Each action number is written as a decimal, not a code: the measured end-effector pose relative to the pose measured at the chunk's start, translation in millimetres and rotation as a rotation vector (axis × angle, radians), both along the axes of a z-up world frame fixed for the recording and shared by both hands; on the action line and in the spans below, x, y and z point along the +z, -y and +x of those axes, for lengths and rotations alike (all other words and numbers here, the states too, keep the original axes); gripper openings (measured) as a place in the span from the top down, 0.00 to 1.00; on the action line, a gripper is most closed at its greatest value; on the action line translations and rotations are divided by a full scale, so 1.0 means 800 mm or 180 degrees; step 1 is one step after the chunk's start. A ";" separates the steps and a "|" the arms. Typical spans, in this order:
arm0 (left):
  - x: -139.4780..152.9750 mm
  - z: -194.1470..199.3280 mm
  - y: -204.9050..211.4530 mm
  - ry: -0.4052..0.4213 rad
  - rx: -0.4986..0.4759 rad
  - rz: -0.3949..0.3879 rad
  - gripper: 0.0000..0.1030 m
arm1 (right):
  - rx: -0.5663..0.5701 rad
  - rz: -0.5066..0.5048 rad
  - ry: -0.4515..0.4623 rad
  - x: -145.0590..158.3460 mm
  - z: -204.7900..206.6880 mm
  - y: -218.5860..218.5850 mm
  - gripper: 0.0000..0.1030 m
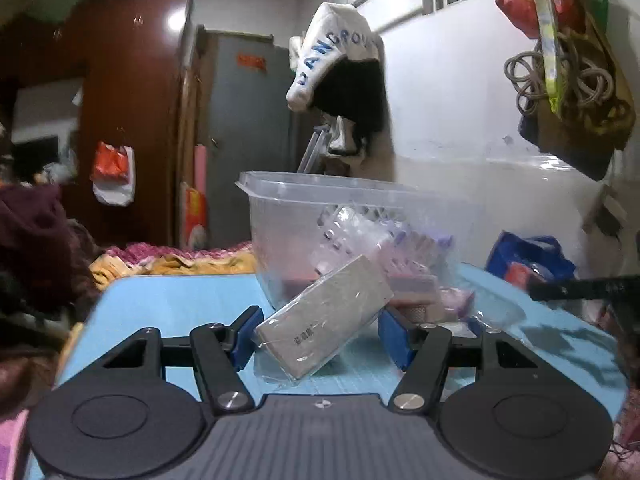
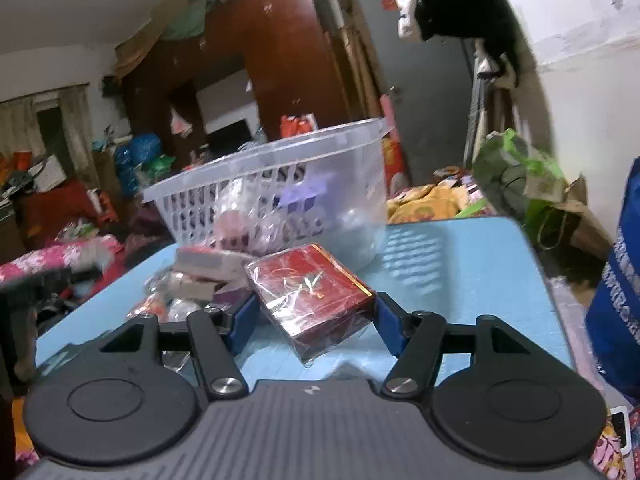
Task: Organize objects
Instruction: 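Grasp a white box with the left tool while the right grasps a red box, then carry both boxes over the white basket and release them, then grasp a toothpaste-like pack with the left tool while the right grasps a clear bag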
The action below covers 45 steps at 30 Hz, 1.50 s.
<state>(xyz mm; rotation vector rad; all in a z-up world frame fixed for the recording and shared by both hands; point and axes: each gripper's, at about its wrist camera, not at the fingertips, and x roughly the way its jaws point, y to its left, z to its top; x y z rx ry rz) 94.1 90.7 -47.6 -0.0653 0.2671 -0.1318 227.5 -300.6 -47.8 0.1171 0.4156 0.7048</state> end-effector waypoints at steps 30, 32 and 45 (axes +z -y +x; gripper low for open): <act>0.125 0.168 0.045 -0.0250 0.0338 0.0019 0.02 | -0.0247 -0.0356 0.1010 0.152 0.034 -0.148 0.00; 0.117 0.132 0.039 -0.0149 0.0163 0.0029 0.00 | -0.0365 -0.0291 0.0792 0.142 0.015 -0.135 0.00; 0.016 0.117 0.004 -0.0907 0.0396 0.0143 0.07 | 0.0220 -0.0308 -0.0282 0.017 -0.010 -0.103 0.18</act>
